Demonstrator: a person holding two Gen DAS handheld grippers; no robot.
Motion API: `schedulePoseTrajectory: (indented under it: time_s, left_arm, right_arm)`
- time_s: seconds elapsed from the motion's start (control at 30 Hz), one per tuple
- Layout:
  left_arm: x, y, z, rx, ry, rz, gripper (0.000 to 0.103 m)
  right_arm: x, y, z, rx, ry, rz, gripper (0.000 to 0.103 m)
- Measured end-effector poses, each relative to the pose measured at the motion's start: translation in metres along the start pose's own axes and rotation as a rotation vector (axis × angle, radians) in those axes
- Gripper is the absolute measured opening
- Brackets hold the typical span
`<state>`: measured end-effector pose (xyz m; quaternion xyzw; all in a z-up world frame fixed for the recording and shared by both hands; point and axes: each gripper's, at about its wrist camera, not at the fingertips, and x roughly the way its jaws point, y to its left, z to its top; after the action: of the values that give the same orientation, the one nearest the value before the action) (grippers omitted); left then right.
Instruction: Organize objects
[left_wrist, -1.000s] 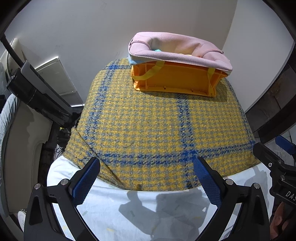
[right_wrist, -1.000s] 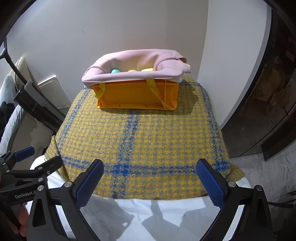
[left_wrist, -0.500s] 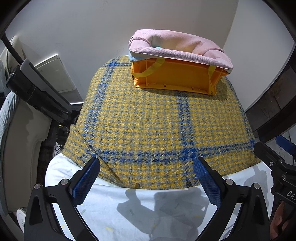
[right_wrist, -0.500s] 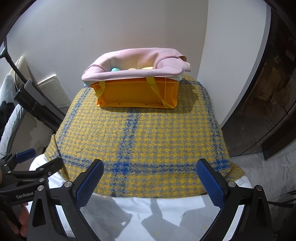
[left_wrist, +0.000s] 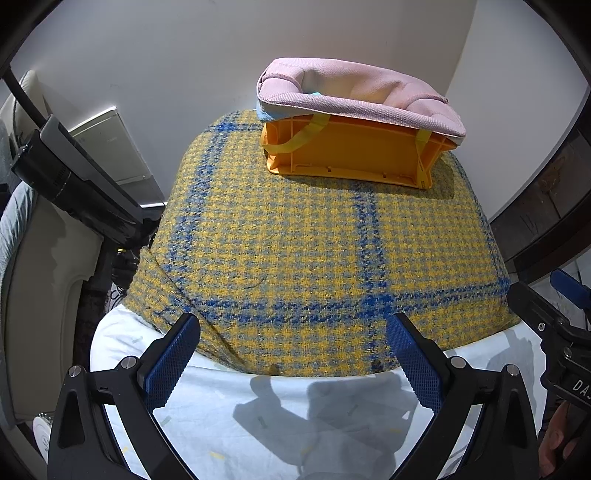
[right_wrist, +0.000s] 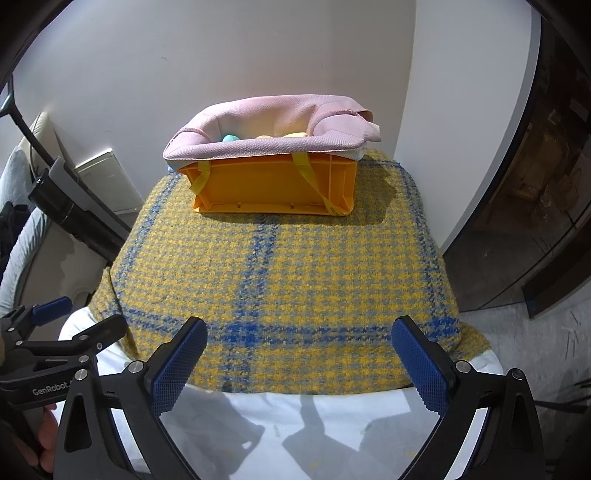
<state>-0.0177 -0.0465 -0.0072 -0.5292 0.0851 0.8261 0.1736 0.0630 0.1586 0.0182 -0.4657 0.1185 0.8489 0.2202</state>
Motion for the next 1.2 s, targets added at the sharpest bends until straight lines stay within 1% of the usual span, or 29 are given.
schedulePoseTrajectory:
  time_s: [0.63,1.2]
  left_arm:
    - [0.0065,0.0029,0.0025,-0.003,0.019,0.007,0.103]
    - [0.0033,0.0013,0.0005,0.005,0.014,0.003,0.103]
  right_arm:
    - [0.0036,-0.0005,0.0016,-0.002,0.008,0.013,0.1]
    - [0.0018,-0.0015,0.0015,-0.002,0.004,0.016,0.1]
